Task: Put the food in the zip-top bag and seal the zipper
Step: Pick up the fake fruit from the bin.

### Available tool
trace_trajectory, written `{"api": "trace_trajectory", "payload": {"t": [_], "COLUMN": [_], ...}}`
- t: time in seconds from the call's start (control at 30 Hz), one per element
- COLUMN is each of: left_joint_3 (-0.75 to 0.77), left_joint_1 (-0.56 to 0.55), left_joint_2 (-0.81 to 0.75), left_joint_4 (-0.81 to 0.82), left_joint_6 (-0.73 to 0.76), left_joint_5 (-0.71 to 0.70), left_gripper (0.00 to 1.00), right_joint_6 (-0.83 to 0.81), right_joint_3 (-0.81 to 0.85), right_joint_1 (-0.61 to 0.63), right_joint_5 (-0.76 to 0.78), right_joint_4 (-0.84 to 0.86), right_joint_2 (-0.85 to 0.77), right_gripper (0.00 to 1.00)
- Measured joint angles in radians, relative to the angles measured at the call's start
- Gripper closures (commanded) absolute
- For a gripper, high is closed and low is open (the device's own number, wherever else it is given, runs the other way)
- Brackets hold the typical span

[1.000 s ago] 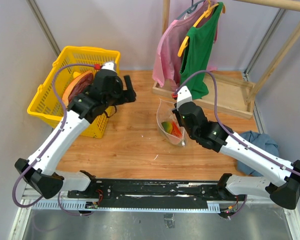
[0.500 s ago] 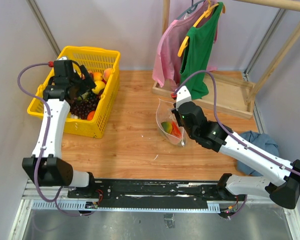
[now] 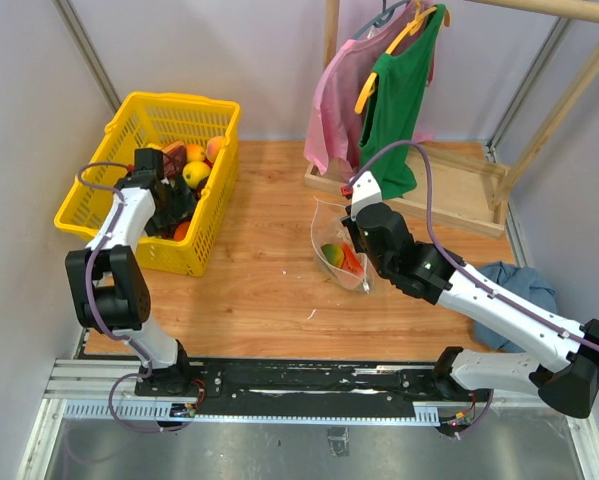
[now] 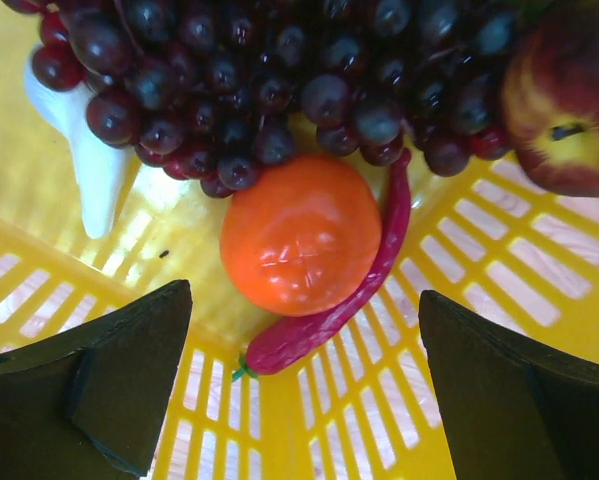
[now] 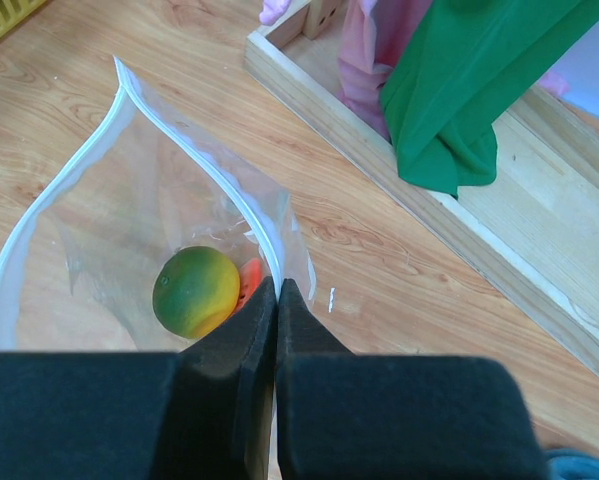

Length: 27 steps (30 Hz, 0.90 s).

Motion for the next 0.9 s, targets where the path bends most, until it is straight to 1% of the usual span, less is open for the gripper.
{"api": "trace_trajectory", "payload": {"t": [0.2,0.53,0.73,0.9], "left_joint_3": [-0.061,-0.062,-0.061,-0.052], "left_joint_1": [0.0,0.006,0.01,0.011], "left_joint_2": [0.071,0.198,0.206,0.216], "left_joint_4": [0.027,0.064,0.074,0.075], "left_joint_6": [0.012,0.013,0.009,0.003], "left_joint_5": [0.014,0.082,0.099,0.106], "left_gripper": [0.01,0.01,0.08,0.23], "right_joint_6": [0.0,0.0,0.0,0.0], "right_joint_3": [0.0,-0.004,-0.008,-0.014], "right_joint_1": [0.0,0.0,0.0,0.0], "right_joint_5": [-0.008,-0.017,-0.021,-0.027], "right_joint_4": [0.003,0.007,0.013,0.019], "right_joint_2": [0.0,0.0,0.0,0.0], "right_gripper": [0.99,0.99,0.99,0.99]}}
